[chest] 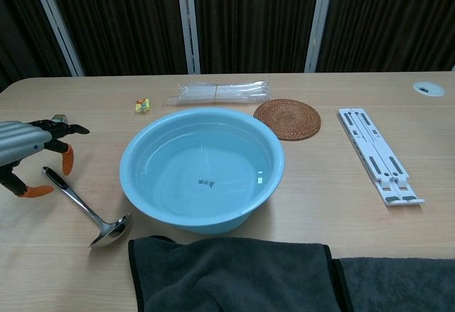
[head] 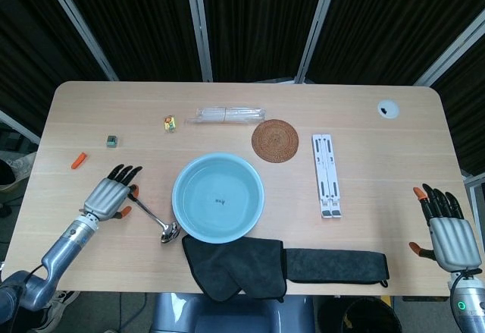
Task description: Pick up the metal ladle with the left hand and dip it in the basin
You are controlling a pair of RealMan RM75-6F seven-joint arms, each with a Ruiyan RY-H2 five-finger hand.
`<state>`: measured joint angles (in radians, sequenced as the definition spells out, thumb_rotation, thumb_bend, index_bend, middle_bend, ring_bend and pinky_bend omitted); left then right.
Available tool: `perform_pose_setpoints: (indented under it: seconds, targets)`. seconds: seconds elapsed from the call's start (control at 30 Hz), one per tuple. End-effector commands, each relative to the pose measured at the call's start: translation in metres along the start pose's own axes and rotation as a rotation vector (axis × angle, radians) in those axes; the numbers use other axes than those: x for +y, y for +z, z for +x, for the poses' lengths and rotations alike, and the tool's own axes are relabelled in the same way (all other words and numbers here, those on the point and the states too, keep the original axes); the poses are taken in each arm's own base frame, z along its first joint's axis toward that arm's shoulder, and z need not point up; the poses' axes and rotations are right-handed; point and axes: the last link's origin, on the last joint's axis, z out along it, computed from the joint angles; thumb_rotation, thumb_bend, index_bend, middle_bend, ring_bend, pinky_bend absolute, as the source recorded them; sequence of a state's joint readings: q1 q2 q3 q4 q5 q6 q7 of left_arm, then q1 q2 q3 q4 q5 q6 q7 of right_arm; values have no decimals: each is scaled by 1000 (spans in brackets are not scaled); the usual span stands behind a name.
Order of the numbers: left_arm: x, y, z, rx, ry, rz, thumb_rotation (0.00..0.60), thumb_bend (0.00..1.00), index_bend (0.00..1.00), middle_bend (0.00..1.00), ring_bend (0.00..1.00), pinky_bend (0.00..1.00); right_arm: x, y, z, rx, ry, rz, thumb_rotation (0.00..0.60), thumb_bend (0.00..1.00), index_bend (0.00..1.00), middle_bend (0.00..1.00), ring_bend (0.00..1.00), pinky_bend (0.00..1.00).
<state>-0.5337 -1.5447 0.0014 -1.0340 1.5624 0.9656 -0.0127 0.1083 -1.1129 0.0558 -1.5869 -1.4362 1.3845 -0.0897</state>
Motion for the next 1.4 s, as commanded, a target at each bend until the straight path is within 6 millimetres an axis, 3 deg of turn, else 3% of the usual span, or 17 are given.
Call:
perform_pose_setpoints:
  seconds: [0.03, 0.37, 0.9, 1.4]
  targets:
    - [4, 3, -2, -4, -2, -15, 600, 321, 438, 0, 0, 0, 2, -1, 1, 2, 1, -3, 600, 4, 0, 0, 0, 0]
    - [13, 6, -12, -25, 0, -46, 600, 321, 473, 0, 0, 0, 4, -2, 4, 12, 9, -7, 600, 4, 0, 0, 0, 0]
    - [-1, 7, -18, -50, 28, -13, 600, 336, 470, 0, 0, 0, 5, -4, 7, 21, 14, -7, 600, 4, 0, 0, 0, 0]
    - [0, 15, -23, -44, 38, -6, 600, 339, 439, 0, 0, 0, 7, -3, 8, 20, 18, -9, 600, 5, 0, 0, 0, 0]
